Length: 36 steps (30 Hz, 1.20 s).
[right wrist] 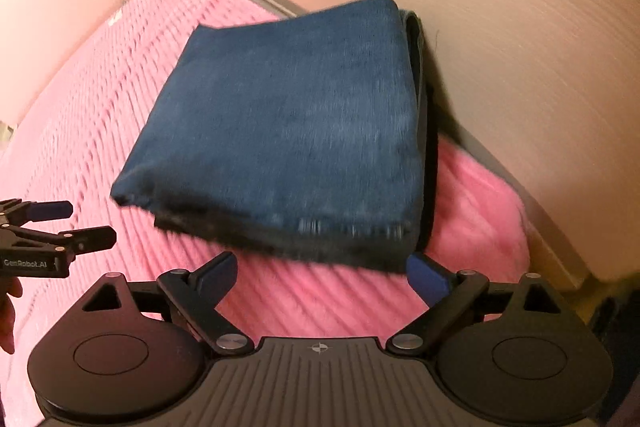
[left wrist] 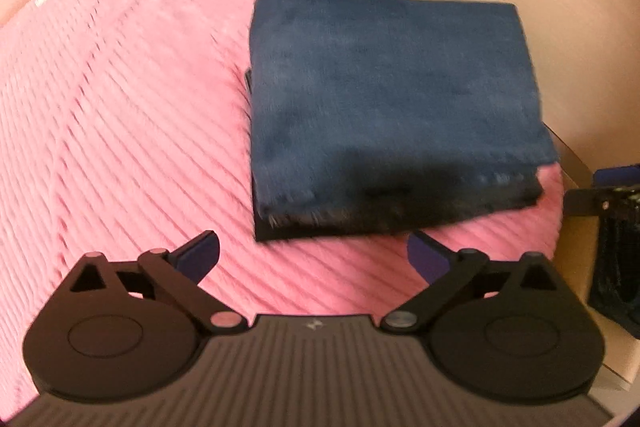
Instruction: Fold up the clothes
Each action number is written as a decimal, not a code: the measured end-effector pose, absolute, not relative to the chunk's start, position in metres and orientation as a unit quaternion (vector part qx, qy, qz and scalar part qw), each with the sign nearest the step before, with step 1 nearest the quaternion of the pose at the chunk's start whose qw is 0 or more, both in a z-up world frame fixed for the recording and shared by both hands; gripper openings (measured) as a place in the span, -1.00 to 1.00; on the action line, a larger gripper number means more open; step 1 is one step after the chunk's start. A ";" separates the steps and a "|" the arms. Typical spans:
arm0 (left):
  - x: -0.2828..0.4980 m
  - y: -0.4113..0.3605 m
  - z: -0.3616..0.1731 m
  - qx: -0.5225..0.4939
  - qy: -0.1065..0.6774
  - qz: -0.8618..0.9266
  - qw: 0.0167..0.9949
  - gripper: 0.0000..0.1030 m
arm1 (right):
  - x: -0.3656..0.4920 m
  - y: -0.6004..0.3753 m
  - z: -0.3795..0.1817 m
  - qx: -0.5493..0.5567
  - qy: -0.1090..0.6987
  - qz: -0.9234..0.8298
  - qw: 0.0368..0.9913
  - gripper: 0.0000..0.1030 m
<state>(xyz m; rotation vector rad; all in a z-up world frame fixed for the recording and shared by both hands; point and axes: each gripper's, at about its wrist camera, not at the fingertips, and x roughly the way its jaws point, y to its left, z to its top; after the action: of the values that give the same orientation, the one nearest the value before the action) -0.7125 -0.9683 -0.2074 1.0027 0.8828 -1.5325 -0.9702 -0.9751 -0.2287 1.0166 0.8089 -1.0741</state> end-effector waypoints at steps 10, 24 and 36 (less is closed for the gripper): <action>-0.702 -0.906 -0.165 0.366 0.387 -0.665 0.523 0.98 | -0.972 -0.902 -0.171 0.448 0.324 -0.534 0.639 0.83; -0.681 -0.792 -0.089 0.327 0.344 -0.725 0.500 0.98 | -0.933 -0.767 -0.075 0.392 0.275 -0.603 0.638 0.83; -0.693 -0.765 -0.066 0.340 0.280 -0.697 0.566 0.98 | -0.935 -0.769 -0.061 0.370 0.306 -0.588 0.651 0.84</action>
<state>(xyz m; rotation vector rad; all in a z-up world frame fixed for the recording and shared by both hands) -0.6927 -0.7651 -0.0663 0.7988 0.6575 -1.6384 -0.9352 -0.7694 -0.0613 0.8393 0.6946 -1.3344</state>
